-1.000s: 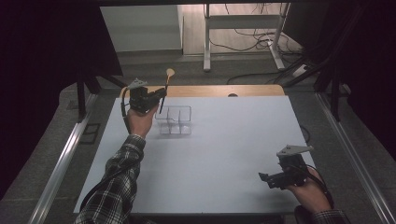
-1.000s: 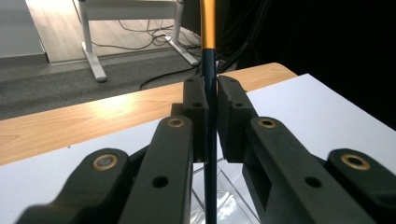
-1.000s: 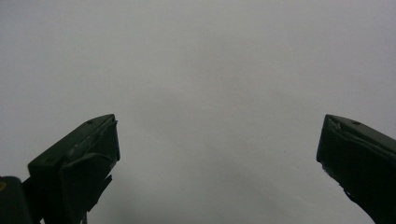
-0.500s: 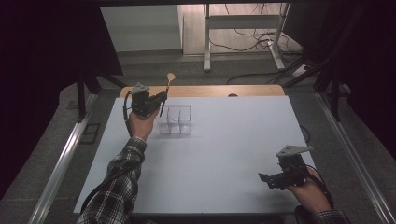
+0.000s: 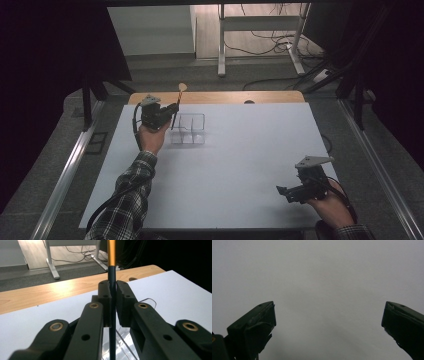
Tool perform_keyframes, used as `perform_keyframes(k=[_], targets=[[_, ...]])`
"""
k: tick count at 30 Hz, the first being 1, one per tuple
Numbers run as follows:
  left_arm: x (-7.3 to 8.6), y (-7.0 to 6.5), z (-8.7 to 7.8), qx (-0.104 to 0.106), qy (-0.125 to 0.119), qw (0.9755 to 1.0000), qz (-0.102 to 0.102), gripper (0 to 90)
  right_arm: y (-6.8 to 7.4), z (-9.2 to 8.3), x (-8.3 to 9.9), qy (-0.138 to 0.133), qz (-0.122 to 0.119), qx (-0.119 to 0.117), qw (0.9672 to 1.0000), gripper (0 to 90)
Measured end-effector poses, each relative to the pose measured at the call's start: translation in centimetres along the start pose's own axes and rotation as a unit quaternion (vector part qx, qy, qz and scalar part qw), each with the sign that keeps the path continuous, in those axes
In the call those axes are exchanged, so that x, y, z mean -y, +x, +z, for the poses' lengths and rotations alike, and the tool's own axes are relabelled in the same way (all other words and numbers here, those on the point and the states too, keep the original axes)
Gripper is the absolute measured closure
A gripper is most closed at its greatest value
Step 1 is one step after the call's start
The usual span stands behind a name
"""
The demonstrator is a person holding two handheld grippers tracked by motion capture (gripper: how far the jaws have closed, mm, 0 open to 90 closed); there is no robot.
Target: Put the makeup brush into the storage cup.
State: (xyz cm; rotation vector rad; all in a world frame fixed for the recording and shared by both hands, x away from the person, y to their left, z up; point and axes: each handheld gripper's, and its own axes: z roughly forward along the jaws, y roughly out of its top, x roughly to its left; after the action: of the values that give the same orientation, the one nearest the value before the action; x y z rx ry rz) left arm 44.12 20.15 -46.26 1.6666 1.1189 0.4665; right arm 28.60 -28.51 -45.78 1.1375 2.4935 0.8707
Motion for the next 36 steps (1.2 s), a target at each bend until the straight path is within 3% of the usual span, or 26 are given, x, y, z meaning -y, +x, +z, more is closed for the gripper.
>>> perform_keyframes(k=[15, 18, 19, 20, 21, 24, 27, 36], targets=[[1.4, -0.2, 0.6, -0.002, 0.029, 0.9996, 0.005, 82.8, 0.0, 0.1, 0.0, 0.002, -0.004, -0.001, 1.0000, 0.0], [1.1, -0.3, 0.5, -0.008, 0.025, 0.9996, 0.008, 55.9, 0.0, 0.1, 0.0, 0.003, -0.004, -0.001, 1.0000, 0.0], [0.9, -0.4, 0.4, -0.011, 0.025, 0.9996, 0.011, 55.9, 0.0, 0.1, 0.0, 0.003, -0.004, -0.001, 1.0000, 0.0], [0.8, -0.5, 0.4, -0.014, 0.025, 0.9995, 0.017, 48.1, 0.0, 0.1, 0.0, 0.002, -0.003, -0.001, 1.0000, 0.0], [0.6, -0.6, 0.4, -0.016, 0.026, 0.9993, 0.020, 36.0, 0.0, 0.1, 0.0, 0.002, -0.004, -0.001, 1.0000, 0.0], [0.2, -0.6, 0.4, -0.013, 0.032, 0.9993, 0.014, 28.9, 0.0, 0.1, 0.0, 0.002, -0.004, -0.001, 1.0000, 0.0], [0.1, -0.7, 0.5, -0.014, 0.043, 0.9988, 0.016, 13.7, 0.0, 0.1, 0.0, 0.001, -0.004, 0.000, 1.0000, 0.0], [-0.2, -1.0, 0.5, 0.001, 0.060, 0.9981, 0.016, 6.0, 0.0, 0.1, 0.0, 0.000, -0.002, 0.000, 1.0000, 0.0]])
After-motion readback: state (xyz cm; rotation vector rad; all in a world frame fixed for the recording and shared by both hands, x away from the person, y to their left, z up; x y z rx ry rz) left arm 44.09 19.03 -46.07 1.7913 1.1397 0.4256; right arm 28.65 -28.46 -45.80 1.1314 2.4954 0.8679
